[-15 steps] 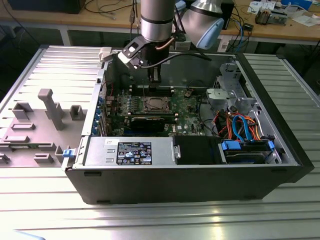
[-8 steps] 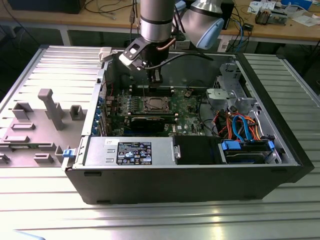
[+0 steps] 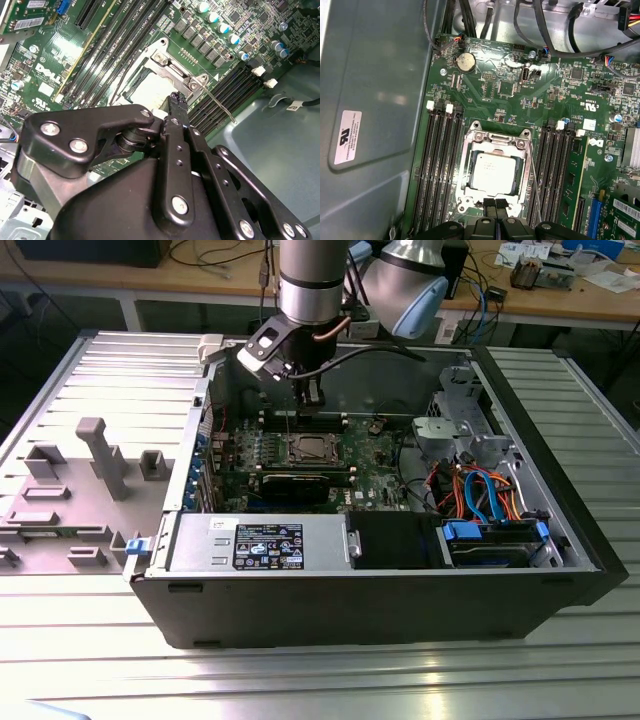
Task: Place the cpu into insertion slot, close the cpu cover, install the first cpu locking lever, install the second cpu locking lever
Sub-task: 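Install the first cpu locking lever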
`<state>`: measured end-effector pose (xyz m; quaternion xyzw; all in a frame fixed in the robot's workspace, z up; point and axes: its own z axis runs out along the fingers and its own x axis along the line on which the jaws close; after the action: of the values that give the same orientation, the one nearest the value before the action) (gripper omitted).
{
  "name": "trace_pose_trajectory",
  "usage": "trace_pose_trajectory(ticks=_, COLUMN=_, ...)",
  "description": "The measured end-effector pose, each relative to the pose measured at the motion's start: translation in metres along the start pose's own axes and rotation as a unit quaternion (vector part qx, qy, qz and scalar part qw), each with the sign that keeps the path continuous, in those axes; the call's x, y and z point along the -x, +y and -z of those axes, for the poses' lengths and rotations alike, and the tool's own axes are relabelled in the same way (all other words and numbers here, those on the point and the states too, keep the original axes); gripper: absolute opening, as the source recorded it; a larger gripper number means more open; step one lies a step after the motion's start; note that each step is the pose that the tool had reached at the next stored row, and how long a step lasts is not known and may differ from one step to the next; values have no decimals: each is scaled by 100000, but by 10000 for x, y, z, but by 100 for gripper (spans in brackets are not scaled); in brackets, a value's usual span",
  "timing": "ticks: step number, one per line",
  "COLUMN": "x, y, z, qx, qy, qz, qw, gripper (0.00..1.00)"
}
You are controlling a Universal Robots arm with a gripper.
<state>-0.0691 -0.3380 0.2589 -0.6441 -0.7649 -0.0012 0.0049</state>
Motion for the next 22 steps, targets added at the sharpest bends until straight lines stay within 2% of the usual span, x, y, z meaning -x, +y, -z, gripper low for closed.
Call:
trace_pose_trajectory(ticks=7, x=1, y=-1, z=4, qx=-8, qy=-4, qz=17, qw=100000, gripper=11)
trace_pose_trajectory(ticks=10, x=0, y=0, z=42, qx=7, qy=6, qz=110, qw=100000, gripper=11)
trace_pose_trajectory(ticks=12, x=0, y=0, z=41, qx=18, qy=7, qz=444, qw=99999, gripper=11)
trace_pose_trajectory(ticks=14, x=0, y=-1, z=42, qx=-13, qy=-18, qz=2573, qw=99967, gripper=11)
trace_pose_trajectory(ticks=15, x=0, y=0, z=40, qx=-26, qy=-24, qz=4062, qw=99917, gripper=11)
trace_pose_trajectory(ticks=17, x=0, y=-1, z=40, qx=-37, qy=-27, qz=5651, qw=99840, gripper=11)
trace_pose_trajectory(ticks=22, x=0, y=-1, z=40, qx=-35, qy=-25, qz=5740, qw=99835, gripper=11)
